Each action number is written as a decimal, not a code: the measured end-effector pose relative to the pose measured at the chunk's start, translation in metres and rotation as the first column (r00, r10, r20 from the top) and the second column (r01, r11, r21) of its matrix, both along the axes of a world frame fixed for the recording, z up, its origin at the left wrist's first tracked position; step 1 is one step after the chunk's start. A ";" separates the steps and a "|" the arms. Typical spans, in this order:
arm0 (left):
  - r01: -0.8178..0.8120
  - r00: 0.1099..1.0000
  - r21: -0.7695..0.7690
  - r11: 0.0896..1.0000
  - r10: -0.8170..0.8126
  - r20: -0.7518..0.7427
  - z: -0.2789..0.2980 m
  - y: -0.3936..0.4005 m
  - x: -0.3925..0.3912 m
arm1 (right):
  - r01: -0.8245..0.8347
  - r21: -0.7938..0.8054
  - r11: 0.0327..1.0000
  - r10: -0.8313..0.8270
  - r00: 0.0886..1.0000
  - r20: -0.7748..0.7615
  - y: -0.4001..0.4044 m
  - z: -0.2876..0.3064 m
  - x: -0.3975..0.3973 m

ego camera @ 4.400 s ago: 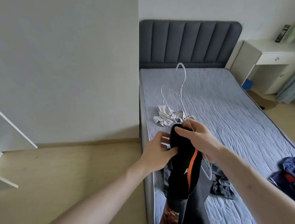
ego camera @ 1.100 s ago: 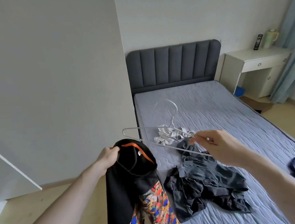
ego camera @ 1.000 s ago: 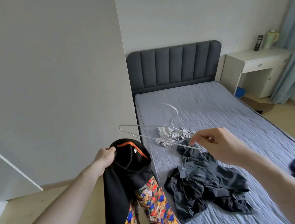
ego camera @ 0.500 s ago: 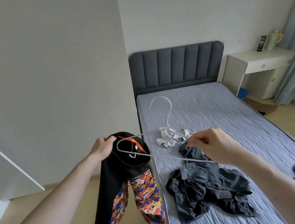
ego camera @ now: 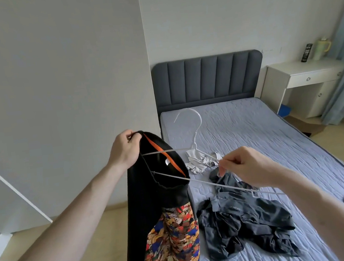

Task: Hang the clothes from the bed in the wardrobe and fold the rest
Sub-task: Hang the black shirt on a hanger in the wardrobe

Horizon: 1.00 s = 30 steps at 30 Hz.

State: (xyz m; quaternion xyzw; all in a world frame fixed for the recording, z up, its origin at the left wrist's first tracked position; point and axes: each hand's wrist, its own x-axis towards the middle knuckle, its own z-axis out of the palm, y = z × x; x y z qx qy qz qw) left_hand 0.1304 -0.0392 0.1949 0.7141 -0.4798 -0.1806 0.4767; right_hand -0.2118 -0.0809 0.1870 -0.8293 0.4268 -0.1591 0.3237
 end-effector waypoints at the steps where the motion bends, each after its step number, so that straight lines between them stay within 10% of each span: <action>1: -0.003 1.000 -0.026 1.000 0.003 0.009 0.004 0.000 -0.004 | -0.006 0.003 1.000 0.006 1.000 -0.009 0.001 0.002 -0.001; 17: 0.345 0.925 -0.128 0.930 -0.360 -0.124 0.040 0.017 -0.066 | -0.003 0.037 0.999 -0.003 0.988 0.158 0.020 -0.016 0.015; 24: 0.355 0.718 0.065 0.933 -0.316 0.620 0.041 0.041 -0.075 | 0.069 0.115 0.991 -0.110 0.908 0.404 0.021 -0.034 0.010; 30: 0.436 0.607 0.114 0.893 -0.385 0.695 0.053 0.024 -0.025 | 0.108 0.205 0.973 -0.208 0.797 0.567 0.020 -0.039 0.013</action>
